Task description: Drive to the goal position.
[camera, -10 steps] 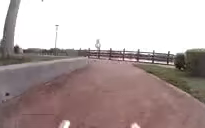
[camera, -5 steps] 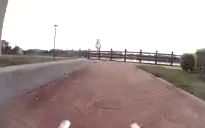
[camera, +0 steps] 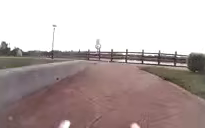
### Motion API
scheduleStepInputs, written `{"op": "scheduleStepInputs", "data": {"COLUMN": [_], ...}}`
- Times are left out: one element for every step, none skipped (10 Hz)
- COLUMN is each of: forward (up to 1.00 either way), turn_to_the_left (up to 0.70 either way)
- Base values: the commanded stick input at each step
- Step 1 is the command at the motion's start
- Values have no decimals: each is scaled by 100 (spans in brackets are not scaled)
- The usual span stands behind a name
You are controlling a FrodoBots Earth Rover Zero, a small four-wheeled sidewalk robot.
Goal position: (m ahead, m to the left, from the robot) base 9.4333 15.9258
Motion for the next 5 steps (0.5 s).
{"op": "scheduleStepInputs", "data": {"forward": [100,100,100,100,100], "turn_to_the_left": [-2,0,0,0,0]}}
